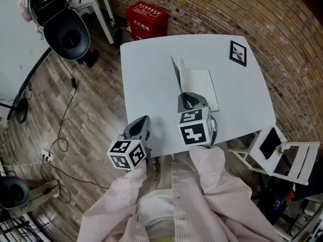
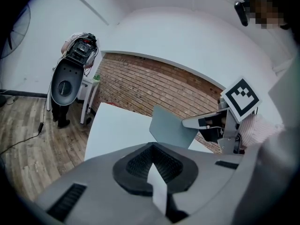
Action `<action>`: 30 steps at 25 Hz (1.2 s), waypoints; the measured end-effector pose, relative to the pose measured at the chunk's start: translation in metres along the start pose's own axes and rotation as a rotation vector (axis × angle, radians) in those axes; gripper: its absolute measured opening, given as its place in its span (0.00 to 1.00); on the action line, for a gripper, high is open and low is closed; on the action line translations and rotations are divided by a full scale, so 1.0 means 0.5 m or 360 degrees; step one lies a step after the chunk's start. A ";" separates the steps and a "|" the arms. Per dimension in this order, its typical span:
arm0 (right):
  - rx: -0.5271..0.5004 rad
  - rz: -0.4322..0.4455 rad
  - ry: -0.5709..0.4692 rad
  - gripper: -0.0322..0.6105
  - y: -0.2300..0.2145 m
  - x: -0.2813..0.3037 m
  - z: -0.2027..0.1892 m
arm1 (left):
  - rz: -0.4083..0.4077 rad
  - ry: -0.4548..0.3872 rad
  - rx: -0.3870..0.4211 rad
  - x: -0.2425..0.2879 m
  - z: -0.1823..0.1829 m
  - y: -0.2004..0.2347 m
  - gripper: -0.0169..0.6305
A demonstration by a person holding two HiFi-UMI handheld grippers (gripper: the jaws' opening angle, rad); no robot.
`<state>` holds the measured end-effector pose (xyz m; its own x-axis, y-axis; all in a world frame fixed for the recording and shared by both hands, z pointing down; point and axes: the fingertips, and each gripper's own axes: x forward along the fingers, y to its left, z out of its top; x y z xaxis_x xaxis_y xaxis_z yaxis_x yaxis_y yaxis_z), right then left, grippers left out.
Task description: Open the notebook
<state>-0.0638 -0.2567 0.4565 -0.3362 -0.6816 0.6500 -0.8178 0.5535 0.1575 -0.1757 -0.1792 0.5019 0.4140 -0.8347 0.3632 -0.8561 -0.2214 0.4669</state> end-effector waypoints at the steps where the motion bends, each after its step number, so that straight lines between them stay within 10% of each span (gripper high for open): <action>1: -0.0007 -0.0024 0.0006 0.09 0.000 -0.001 -0.001 | -0.0005 0.0004 0.0005 -0.004 0.002 0.005 0.01; 30: -0.0127 -0.0316 0.0053 0.10 0.174 0.116 -0.054 | -0.0151 0.0180 0.0090 -0.087 -0.003 0.155 0.01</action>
<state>-0.1418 -0.2348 0.5280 -0.1553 -0.7658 0.6241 -0.8265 0.4468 0.3425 -0.2593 -0.1596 0.5233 0.5233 -0.7473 0.4096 -0.8262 -0.3272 0.4585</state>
